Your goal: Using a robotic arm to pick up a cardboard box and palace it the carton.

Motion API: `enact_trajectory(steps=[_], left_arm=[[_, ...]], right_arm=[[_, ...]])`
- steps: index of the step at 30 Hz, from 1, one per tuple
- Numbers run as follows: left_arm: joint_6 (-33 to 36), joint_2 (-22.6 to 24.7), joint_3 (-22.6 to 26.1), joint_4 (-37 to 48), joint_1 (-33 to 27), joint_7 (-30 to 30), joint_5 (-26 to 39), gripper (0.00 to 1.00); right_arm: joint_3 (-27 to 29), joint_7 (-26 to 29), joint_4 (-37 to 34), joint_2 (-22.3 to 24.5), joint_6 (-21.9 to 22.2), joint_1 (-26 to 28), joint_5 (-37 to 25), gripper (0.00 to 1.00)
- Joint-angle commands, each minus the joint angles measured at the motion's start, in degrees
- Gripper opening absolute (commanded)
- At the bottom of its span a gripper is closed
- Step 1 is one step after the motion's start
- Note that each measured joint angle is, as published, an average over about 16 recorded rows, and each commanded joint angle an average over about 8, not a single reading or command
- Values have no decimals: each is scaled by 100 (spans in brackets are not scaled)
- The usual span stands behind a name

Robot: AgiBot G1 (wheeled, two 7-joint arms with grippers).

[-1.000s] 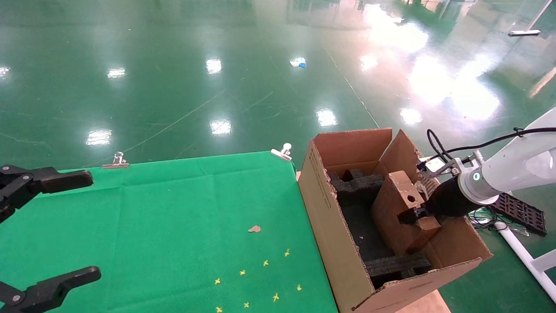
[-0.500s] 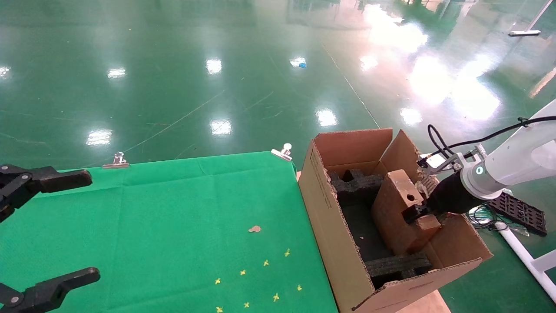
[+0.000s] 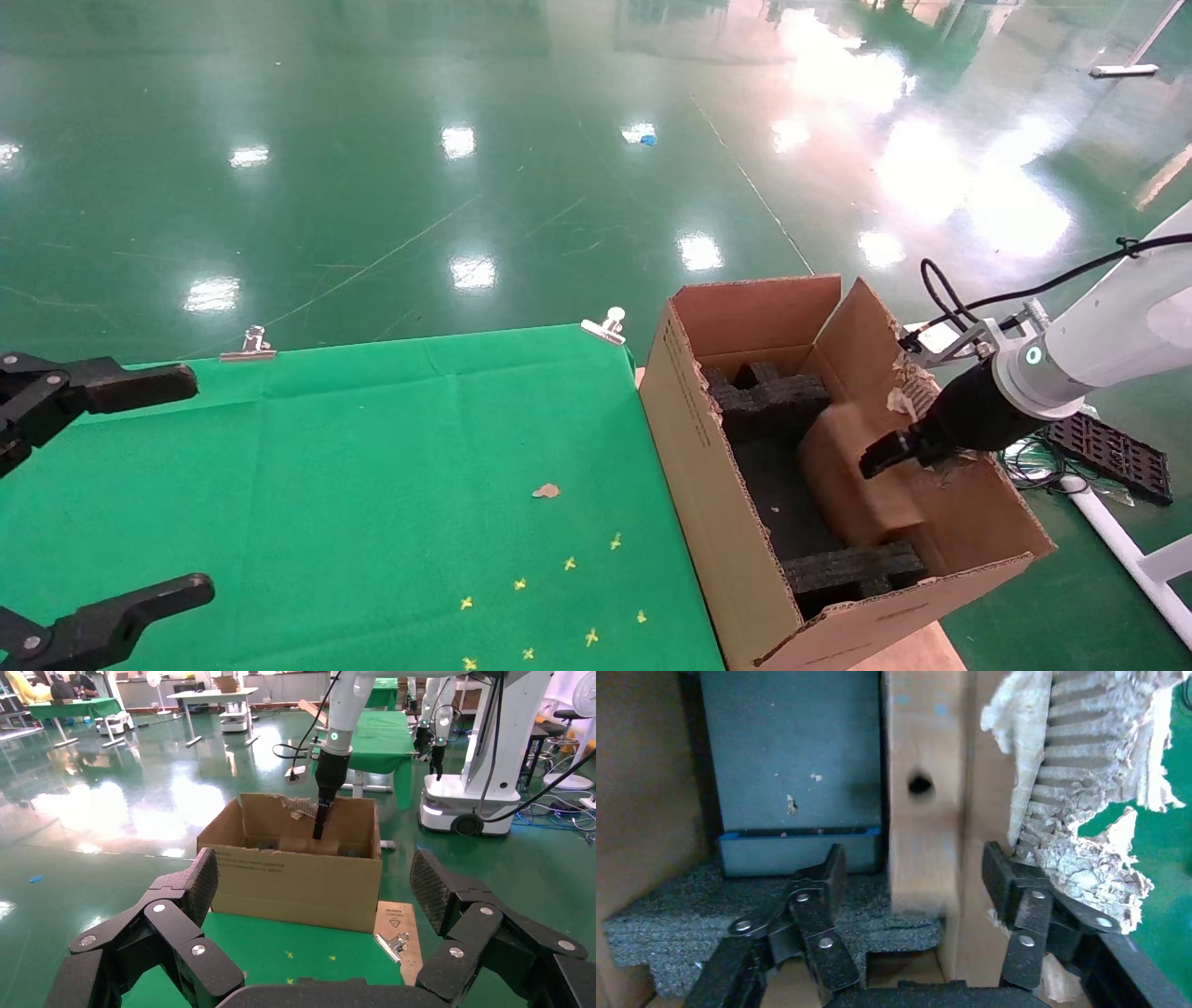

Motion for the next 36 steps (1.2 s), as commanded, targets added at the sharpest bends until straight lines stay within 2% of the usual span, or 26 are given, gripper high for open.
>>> enact_trajectory(steps=[1,6,15,21,28,36], left_arm=[[0,0,1,0,0,0,0,100],[-1,-1,2,0,-1,1,-2,100],[-2,-2,5,0,-1,3,-4,100],[-3,-3,7,0,-1,4,-5,100],[-5,-4,9,1,-1,5,-6,100],[-3,-3,12,5,-3,7,-8,100]], right_arm=[[-4,11,-4,-4,-15,11,-5,100],[30,-146,94,11,-119,327,40,100],[127,-734,403,107,-391,1564,141,100],[229,-1071,574,191,-402,2011,262,100],[338,-1241,700,247,-351,2109,381,100],[973,-1487,1331,380,-446,1494,735,100]])
